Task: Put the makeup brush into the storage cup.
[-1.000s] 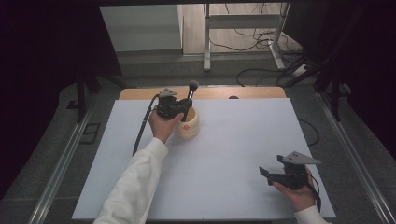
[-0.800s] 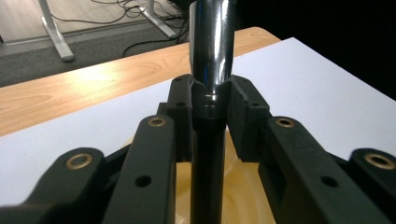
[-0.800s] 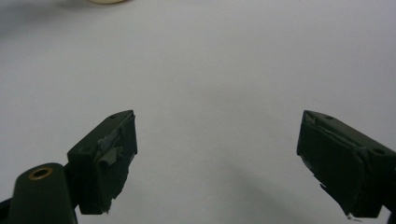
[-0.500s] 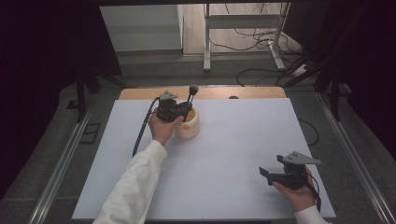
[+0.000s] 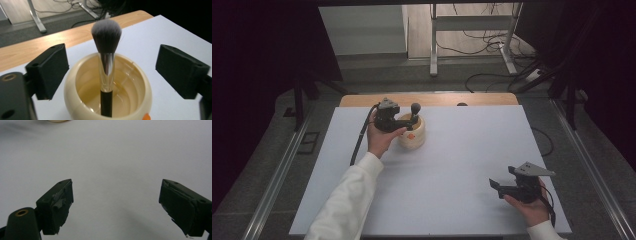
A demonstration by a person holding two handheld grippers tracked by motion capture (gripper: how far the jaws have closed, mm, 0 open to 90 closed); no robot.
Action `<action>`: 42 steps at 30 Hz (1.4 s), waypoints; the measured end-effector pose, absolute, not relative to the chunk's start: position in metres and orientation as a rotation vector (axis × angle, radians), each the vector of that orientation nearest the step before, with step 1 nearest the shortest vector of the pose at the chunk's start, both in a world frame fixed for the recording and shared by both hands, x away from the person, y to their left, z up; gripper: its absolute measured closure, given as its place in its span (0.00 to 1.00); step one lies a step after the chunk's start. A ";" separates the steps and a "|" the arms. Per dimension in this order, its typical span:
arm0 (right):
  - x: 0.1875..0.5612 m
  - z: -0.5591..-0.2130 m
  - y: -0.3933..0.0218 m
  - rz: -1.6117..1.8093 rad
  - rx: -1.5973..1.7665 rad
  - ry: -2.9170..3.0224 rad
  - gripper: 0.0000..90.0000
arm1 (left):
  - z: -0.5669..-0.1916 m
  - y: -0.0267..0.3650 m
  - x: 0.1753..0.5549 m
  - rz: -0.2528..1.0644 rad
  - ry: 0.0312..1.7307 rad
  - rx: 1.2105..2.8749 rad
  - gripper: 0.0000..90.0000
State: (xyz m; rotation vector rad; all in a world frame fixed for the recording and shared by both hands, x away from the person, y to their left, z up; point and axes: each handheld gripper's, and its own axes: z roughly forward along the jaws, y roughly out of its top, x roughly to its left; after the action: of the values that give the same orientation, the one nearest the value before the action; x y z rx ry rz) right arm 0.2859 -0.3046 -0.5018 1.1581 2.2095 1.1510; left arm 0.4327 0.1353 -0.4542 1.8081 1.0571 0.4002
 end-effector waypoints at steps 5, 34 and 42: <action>0.286 -0.502 -0.305 1.153 1.159 2.209 0.15 | -0.454 0.138 0.432 0.377 1.057 1.814 0.10; 0.288 -0.505 -0.307 1.156 1.148 2.222 0.14 | -0.460 0.167 0.389 0.396 1.023 1.895 0.12; 0.283 -0.501 -0.306 1.161 1.153 2.205 0.14 | -0.466 0.174 0.359 0.406 1.015 1.929 0.12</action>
State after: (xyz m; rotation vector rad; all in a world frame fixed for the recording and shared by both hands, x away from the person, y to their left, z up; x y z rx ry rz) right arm 0.2831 -0.3057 -0.5015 1.1532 2.2049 1.1610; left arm 0.3588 0.1735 -0.4663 1.9285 1.0145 0.4063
